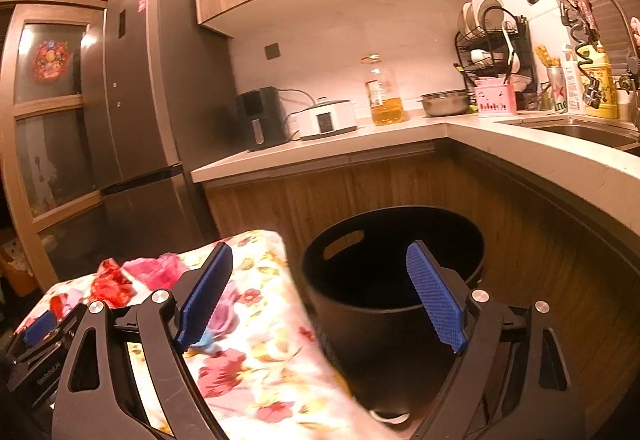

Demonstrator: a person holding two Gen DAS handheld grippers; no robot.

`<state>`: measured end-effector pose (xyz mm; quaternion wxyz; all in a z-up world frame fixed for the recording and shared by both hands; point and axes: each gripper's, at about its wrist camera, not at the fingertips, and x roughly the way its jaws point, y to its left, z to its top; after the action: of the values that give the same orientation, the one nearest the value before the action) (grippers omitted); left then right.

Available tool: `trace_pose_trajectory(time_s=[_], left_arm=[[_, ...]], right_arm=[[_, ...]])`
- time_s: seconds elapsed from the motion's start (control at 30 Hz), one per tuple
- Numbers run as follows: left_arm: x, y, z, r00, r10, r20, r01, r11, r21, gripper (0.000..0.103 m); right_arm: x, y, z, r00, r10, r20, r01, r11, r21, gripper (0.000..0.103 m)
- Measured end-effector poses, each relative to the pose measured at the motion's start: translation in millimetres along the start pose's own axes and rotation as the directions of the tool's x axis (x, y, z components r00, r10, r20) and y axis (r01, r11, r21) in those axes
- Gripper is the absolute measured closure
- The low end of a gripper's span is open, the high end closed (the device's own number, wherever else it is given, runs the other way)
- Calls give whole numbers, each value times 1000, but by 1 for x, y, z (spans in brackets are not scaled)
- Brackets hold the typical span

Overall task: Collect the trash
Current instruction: 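Grasp the black bag with the left tool while the right tool grasps the blue glove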

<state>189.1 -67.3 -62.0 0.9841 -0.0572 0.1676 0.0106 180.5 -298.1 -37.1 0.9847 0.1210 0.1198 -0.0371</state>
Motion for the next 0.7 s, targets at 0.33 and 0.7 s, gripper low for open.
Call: trace_pose_trajectory(time_s=[0.33,0.7], left_arm=[[6,41,-35,993,97,-63,-97,995,11,21],[35,55,-46,976,84,-199,-89,996,-13,48]], right_arm=[[-1,34,-20,997,64,-33,-65,997,-40,17],[17,63,-35,994,94,-62,-99,992,-80,17]])
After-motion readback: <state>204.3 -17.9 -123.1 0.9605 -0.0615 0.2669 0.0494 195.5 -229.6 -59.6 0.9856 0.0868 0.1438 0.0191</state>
